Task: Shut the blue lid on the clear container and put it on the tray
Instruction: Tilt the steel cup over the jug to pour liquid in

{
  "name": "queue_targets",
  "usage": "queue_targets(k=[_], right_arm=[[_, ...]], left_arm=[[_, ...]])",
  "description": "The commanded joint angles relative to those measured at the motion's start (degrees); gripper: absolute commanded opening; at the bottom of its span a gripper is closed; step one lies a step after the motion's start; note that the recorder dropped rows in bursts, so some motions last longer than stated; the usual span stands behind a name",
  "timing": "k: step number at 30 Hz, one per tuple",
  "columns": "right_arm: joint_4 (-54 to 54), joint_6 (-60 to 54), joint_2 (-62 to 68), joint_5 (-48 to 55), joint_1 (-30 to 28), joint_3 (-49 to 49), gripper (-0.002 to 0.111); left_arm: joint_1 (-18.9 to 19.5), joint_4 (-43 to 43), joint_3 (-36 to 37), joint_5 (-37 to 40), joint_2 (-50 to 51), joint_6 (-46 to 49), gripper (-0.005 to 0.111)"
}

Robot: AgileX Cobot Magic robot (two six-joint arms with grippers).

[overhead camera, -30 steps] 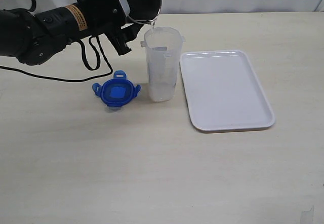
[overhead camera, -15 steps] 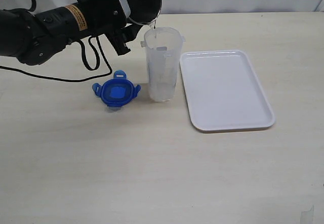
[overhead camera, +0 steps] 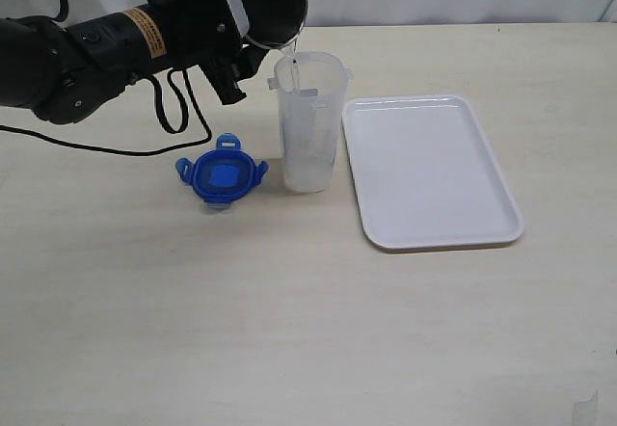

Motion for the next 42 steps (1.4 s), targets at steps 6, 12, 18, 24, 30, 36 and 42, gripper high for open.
queue_targets(k=[6, 12, 18, 24, 30, 36, 42], right_arm=[[0.1, -0.3, -0.3, -0.2, -0.3, 0.1, 0.004], [0.1, -0.3, -0.3, -0.2, -0.3, 0.1, 0.004], [0.1, -0.3, -0.3, -0.2, -0.3, 0.1, 0.004], [0.1, -0.3, -0.3, -0.2, -0.3, 0.1, 0.004], [0.1, -0.3, -0.3, -0.2, -0.3, 0.1, 0.004], [0.1, -0.3, -0.3, -0.2, -0.3, 0.1, 0.004], [0.1, -0.3, -0.3, -0.2, -0.3, 0.1, 0.004]], left_arm=[[-0.1, -0.9, -1.0, -3.9, -0.9, 2.6, 0.000], [-0.1, -0.9, -1.0, -3.9, -0.9, 3.4, 0.000], [-0.1, -0.9, -1.0, -3.9, -0.9, 4.5, 0.000], [-0.1, -0.9, -1.0, -3.8, -0.9, 5.1, 0.000], [-0.1, -0.9, -1.0, -3.8, -0.9, 6.1, 0.000], [-0.1, -1.3, -1.0, -3.8, -0.9, 7.0, 0.000], [-0.1, -1.7, -1.0, -3.8, -0.9, -0.1, 0.000]])
